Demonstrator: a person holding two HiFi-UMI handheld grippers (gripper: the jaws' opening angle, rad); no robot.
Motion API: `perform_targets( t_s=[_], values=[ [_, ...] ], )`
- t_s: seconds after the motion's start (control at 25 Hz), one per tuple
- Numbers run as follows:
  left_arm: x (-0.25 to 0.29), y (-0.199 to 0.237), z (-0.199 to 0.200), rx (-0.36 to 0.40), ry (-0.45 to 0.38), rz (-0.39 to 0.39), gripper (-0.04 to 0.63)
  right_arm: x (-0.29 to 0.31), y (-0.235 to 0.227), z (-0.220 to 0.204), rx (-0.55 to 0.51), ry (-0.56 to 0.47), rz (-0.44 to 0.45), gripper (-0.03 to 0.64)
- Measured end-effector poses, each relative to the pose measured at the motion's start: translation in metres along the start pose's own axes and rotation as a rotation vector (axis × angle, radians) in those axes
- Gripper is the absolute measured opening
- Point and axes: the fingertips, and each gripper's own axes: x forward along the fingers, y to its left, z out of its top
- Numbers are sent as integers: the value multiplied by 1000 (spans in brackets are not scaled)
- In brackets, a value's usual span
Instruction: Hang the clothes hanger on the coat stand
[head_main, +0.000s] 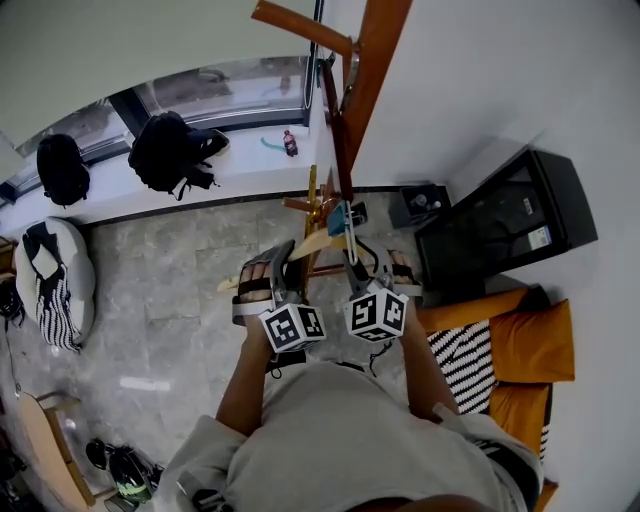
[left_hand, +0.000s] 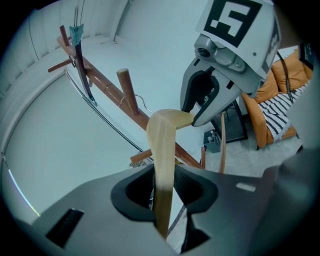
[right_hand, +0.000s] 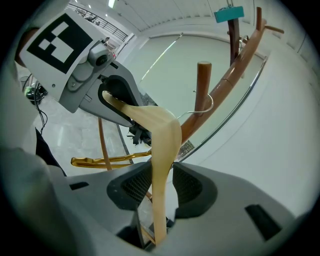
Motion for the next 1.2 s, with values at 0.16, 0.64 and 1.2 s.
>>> perform_targets(
  t_s=[0.16,0.64,1.2],
  values=[
    [5,5,-3,-5,0,2,112,7,-3,3,-8,7,4,124],
    [30,6,-17,-2,-9,-48,112,30,-1,0,4,55,36,148],
    [37,9,-21,-1,-39,-78,218,13,-11,2,88,47,-24,166]
  ],
)
